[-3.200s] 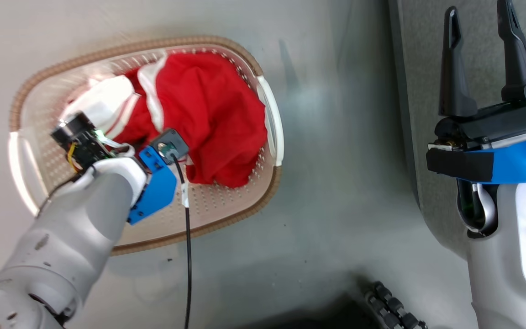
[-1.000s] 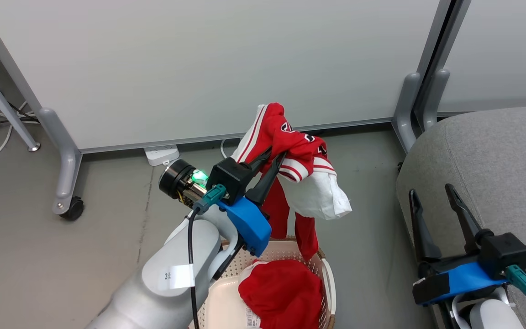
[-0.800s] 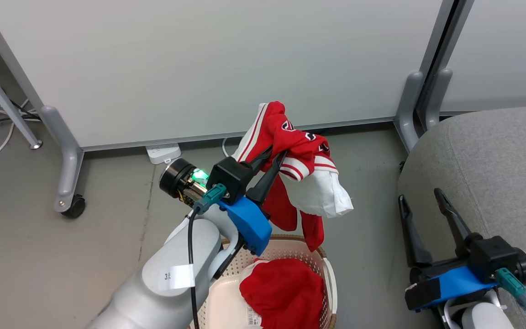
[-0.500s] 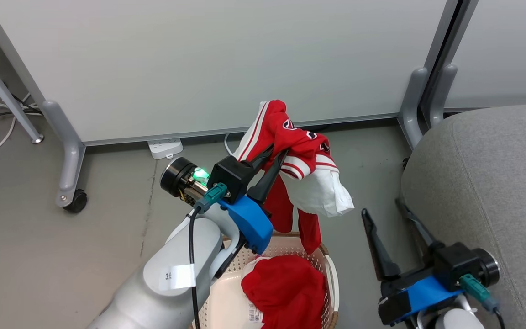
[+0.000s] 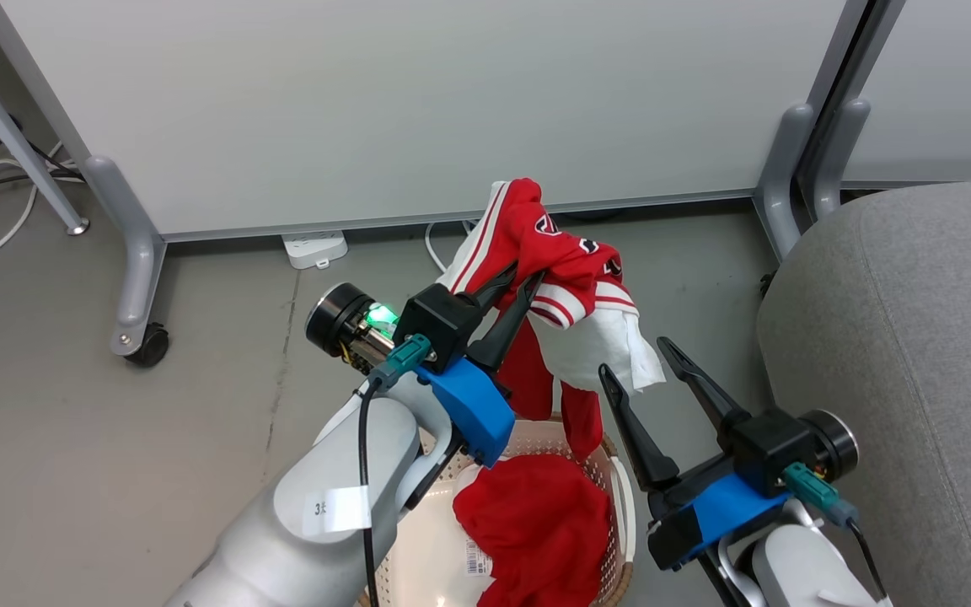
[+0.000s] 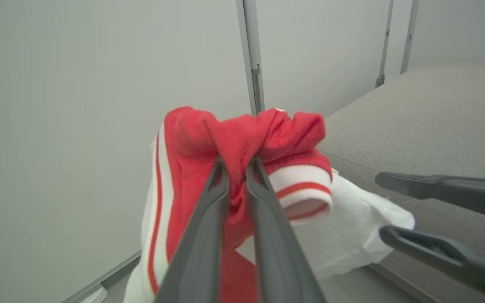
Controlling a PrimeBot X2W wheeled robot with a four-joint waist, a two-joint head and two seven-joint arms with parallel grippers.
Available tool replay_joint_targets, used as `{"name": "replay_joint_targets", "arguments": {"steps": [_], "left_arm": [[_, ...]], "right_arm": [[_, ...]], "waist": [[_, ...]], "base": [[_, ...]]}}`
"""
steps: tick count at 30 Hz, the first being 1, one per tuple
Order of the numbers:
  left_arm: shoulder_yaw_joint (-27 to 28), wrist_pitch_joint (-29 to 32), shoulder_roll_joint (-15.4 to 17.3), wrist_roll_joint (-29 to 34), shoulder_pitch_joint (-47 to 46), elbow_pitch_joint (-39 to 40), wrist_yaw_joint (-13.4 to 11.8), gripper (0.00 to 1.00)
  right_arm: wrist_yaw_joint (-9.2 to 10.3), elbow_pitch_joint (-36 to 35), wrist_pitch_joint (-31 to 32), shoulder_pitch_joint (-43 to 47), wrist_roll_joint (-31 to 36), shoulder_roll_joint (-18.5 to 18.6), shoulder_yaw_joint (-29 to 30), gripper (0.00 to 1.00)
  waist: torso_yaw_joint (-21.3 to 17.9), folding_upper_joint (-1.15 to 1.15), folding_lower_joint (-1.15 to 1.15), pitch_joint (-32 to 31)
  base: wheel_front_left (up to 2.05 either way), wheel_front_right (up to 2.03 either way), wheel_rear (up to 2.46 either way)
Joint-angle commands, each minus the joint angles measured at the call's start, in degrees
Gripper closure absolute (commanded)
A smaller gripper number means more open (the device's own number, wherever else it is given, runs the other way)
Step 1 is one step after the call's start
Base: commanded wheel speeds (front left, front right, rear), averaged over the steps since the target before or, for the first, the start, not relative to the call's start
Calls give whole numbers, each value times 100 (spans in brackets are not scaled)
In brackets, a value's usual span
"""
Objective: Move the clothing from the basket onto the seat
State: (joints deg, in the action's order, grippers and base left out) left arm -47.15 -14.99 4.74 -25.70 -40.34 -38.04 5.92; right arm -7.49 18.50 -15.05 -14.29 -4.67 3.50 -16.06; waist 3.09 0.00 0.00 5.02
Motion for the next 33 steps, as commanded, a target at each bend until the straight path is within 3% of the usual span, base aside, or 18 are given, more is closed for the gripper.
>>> {"name": "replay_joint_targets", "arguments": {"steps": [1,10,20,21,22,33], "left_arm": [[22,-29,-19,30,-92,28,1,100],[-26,-29,-90,91,-211,45,47,100],[-34,-29,-138,131,-299,44,66,100],[-31,-29,-141,132,-305,43,70,100],[-27,-29,-144,137,-312,43,74,100],[39,-29,-169,155,-330,16,102,100]], "right_arm": [[-1,62,-20,-102,17,29,-13,0],[-1,986,-19,-805,82,25,-127,0],[-1,1514,-20,-1399,19,-36,-246,0],[-1,1523,-20,-1436,6,-42,-262,59],[-1,1493,-20,-1477,-13,-47,-280,99],[-1,1422,-20,-1535,-47,-60,-325,100]], "waist": [[12,0,0,23],[105,0,0,194],[138,0,0,352],[141,0,0,364],[143,0,0,378],[158,0,0,415]], "base": [[0,0,0],[0,0,0],[0,0,0],[0,0,0],[0,0,0],[0,0,0]]}}
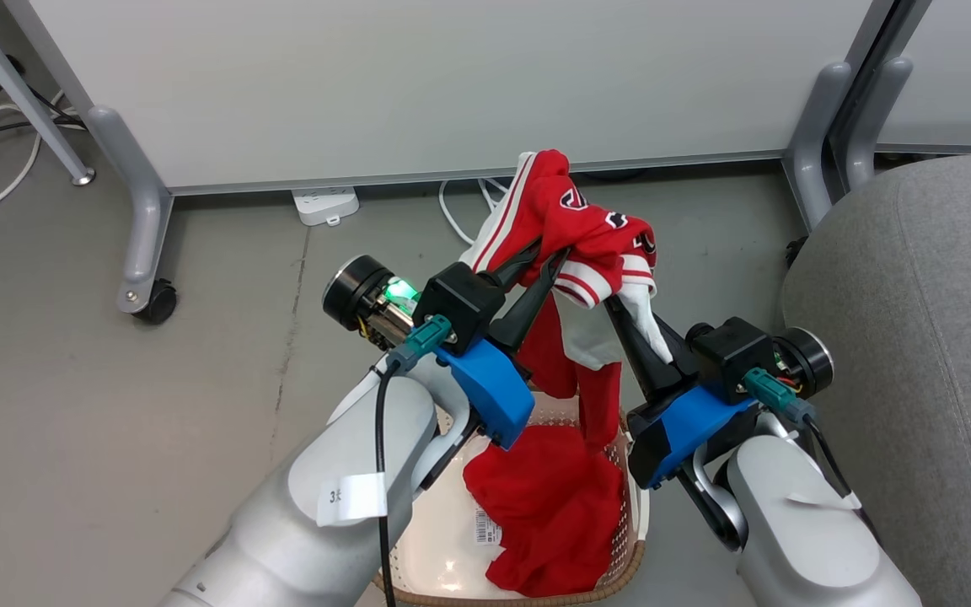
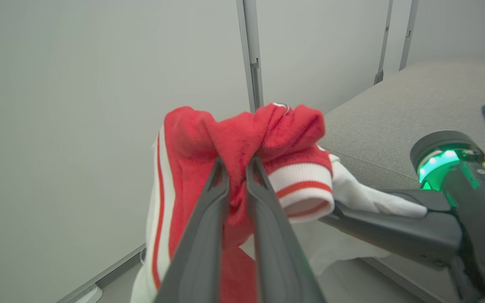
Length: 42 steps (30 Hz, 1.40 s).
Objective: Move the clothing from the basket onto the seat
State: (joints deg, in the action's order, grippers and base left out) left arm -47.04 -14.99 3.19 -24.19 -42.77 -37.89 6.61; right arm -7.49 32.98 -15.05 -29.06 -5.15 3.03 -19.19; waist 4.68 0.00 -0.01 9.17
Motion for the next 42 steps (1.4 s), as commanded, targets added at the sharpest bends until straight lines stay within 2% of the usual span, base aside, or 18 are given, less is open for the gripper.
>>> {"name": "replay_joint_targets", "arguments": {"steps": [1,11,13,30,42], "left_arm": [[37,-29,-16,8,-85,-1,35,100],[98,-29,-22,61,-60,8,38,100],[136,-29,-22,55,-64,19,35,0],[302,-29,-28,219,35,93,14,0],[301,-26,35,314,67,113,48,0]], "right_arm": [[-1,-30,-20,-56,1,-12,-14,100],[-1,-33,-20,-55,4,-15,-8,100],[-1,-37,-20,-53,6,-16,-6,100],[-1,-85,-20,-31,-9,-9,47,100],[-1,-434,-21,-121,54,1,519,100]], "waist": [[-1,0,1,1],[-10,0,1,22],[-10,0,1,28],[-90,0,1,83],[-565,0,1,338]], "base": [[0,0,0],[0,0,0],[0,0,0],[0,0,0],[0,0,0]]}}
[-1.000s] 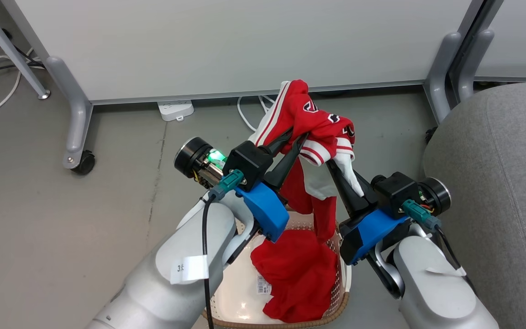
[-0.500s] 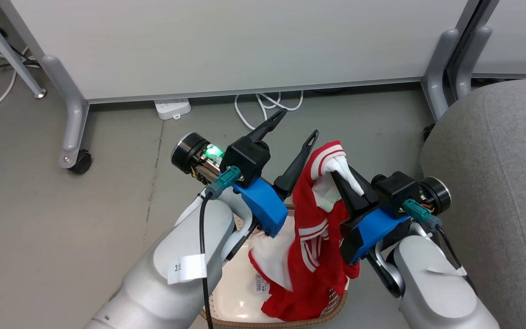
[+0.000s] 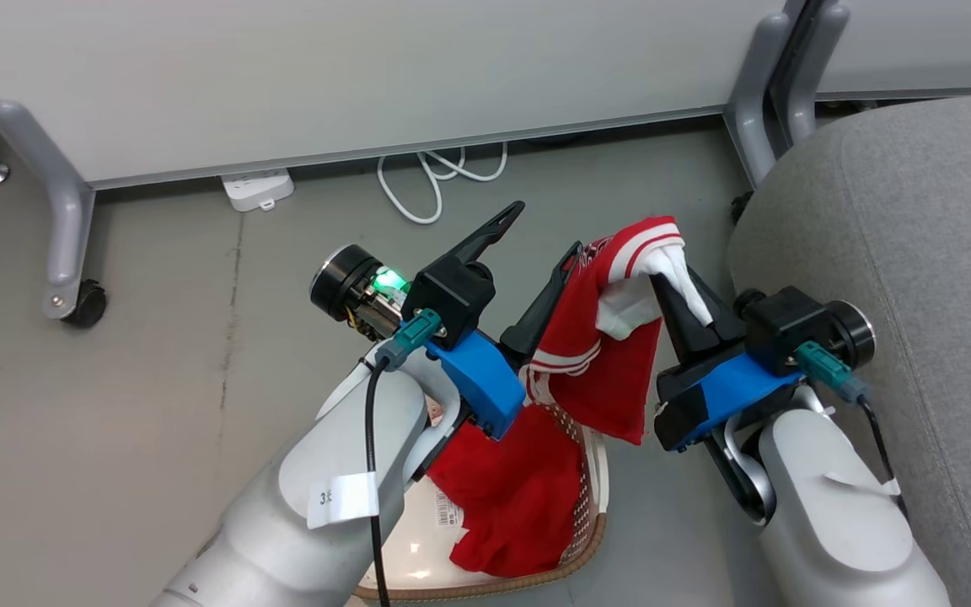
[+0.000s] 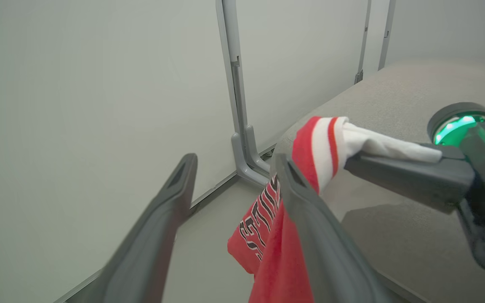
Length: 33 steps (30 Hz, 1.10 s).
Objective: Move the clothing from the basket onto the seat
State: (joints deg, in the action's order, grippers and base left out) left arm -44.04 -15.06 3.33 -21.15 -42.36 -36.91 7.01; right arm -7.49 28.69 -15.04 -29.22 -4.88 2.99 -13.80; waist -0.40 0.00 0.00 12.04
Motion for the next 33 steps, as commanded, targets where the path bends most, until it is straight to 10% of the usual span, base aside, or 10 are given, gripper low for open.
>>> {"name": "replay_joint_targets", "arguments": {"steps": [1,33], "left_arm": [[-5,-18,32,20,23,22,6,0],[-979,-17,160,-8,260,235,49,0]], "right_arm": [[-1,-53,-22,-114,36,10,44,100],[-1,-1325,-22,602,124,-8,1888,100]], "waist": [[-113,0,0,81],[-2005,0,0,597]], "base": [[0,0,0],[0,0,0]]}}
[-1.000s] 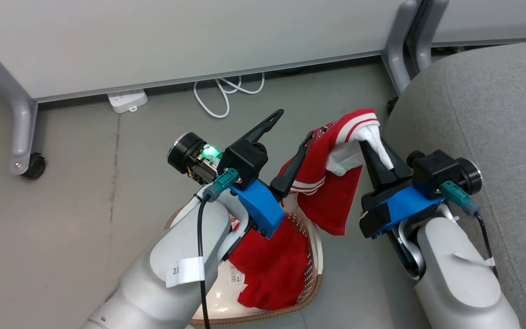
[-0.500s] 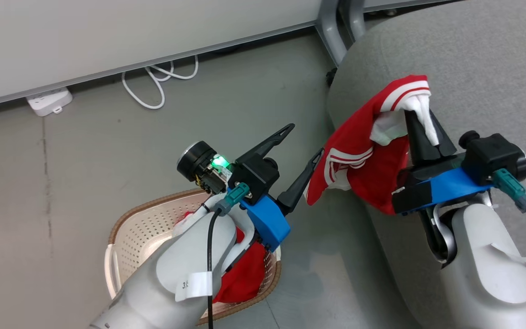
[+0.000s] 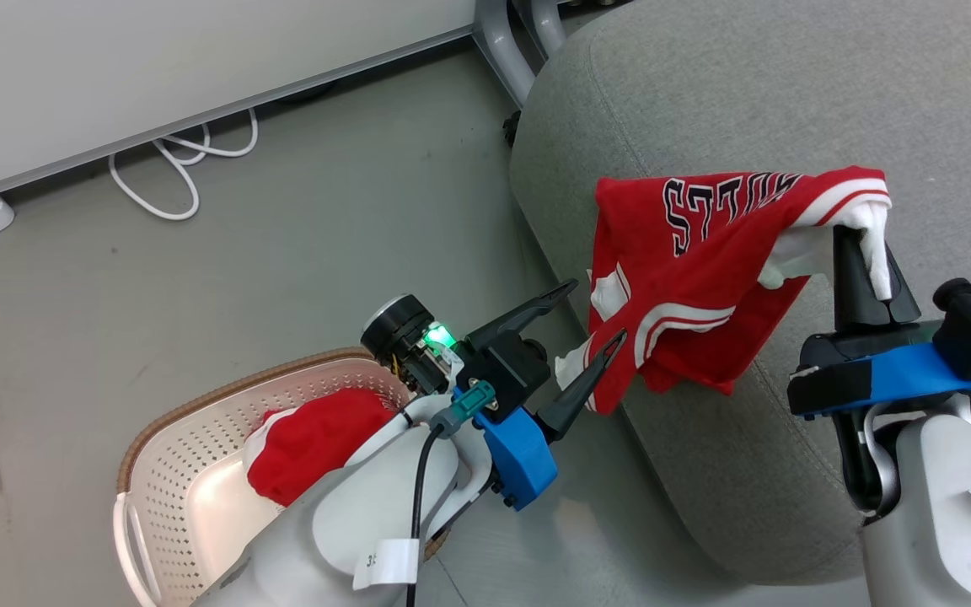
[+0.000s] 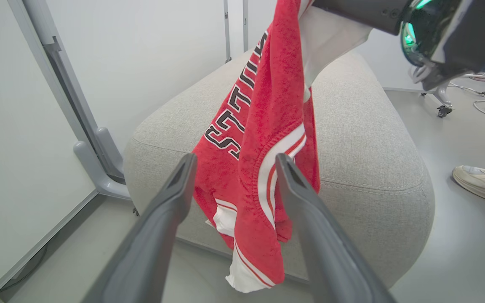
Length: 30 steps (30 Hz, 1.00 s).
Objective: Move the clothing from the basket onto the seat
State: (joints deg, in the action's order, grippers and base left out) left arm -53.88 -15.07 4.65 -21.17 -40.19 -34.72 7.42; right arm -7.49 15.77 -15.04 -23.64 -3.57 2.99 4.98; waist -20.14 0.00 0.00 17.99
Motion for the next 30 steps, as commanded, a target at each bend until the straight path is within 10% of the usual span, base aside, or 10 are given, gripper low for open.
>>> {"name": "replay_joint_targets", "arguments": {"steps": [1,19,30], "left_arm": [[-14,-16,27,-22,47,22,9,0],[-43,-16,155,-26,-148,138,-5,0],[54,95,500,103,-557,431,-102,0]], "right_arm": [[-1,-46,-22,77,-20,-8,53,100],[-1,-329,-22,-200,-19,9,257,100],[-1,-939,-21,-1712,23,763,904,100]], "waist": [[-60,0,0,4],[-228,0,0,231],[-279,0,0,1121]], "base": [[0,0,0],[0,0,0],[0,0,0]]}}
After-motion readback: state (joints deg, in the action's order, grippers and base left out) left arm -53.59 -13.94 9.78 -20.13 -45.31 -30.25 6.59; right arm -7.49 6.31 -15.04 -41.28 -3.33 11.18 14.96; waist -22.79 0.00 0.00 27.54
